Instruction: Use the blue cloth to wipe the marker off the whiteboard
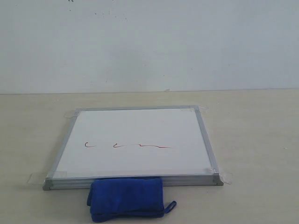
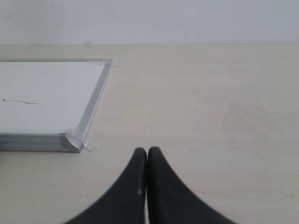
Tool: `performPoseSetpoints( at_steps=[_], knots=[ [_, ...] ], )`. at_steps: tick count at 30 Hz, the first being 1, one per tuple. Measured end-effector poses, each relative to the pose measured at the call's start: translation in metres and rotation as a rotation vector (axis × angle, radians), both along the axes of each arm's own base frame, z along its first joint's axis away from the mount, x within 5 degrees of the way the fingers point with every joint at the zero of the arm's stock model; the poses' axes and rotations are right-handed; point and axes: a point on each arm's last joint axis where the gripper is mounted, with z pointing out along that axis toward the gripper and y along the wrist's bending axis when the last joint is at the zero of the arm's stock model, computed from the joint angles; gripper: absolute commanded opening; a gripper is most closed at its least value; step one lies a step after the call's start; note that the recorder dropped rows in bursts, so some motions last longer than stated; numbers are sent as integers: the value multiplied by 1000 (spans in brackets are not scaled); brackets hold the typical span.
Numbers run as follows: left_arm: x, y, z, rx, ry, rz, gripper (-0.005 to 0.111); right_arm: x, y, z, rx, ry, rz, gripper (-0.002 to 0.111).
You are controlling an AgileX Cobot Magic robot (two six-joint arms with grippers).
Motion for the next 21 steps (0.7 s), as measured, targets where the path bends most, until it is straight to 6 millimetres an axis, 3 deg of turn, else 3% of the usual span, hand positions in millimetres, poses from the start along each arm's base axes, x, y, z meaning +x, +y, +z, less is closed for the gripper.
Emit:
performPoseSetpoints(
  at_steps=[12, 21],
  knots=[
    [0, 0, 3, 4, -10, 0, 4, 0, 0, 0, 0, 0, 0, 0],
    [-12, -2, 71, -80, -214, -14, 4, 0, 0, 0, 0, 0, 0, 0]
  ],
)
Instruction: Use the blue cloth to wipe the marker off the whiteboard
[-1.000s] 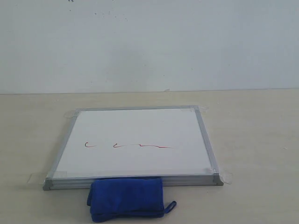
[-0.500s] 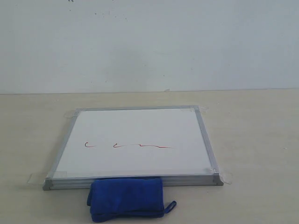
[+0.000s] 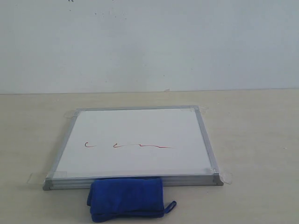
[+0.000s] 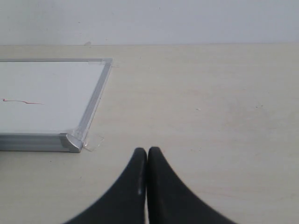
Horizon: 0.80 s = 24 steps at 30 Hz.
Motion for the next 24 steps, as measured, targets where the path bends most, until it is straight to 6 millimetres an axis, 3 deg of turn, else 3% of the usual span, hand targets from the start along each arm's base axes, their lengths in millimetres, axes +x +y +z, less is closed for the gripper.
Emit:
performPoseSetpoints(
  at_steps=[4, 13, 24],
  knots=[
    [-4, 0, 15, -23, -55, -6, 4, 0, 0, 0, 0, 0, 0, 0],
    [-5, -1, 25, -71, -152, -13, 4, 0, 0, 0, 0, 0, 0, 0],
    [-7, -3, 35, -345, -241, -65, 4, 0, 0, 0, 0, 0, 0, 0]
  ],
)
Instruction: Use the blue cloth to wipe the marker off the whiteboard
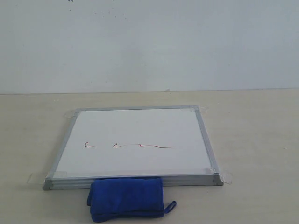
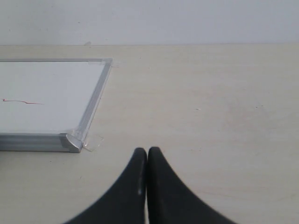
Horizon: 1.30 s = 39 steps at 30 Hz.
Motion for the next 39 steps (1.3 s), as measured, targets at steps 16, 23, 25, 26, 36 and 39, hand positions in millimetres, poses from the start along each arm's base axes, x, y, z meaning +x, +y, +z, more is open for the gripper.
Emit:
performPoseSetpoints(
  at_steps=[16, 23, 25, 26, 36, 39],
  knots=[
    [6, -17, 38, 471, 214, -153, 4, 0, 0, 0, 0, 0, 0, 0],
    [43, -38, 42, 759, 417, -511, 4, 0, 0, 0, 0, 0, 0, 0],
    [56, -46, 35, 825, 440, -648, 4, 0, 0, 0, 0, 0, 0, 0],
    [62, -49, 31, 860, 443, -723, 4, 0, 0, 0, 0, 0, 0, 0],
    [133, -80, -28, 1143, 532, -1004, 4, 0, 0, 0, 0, 0, 0, 0],
    [144, -99, -39, 1200, 497, -1007, 4, 0, 0, 0, 0, 0, 0, 0]
  ],
)
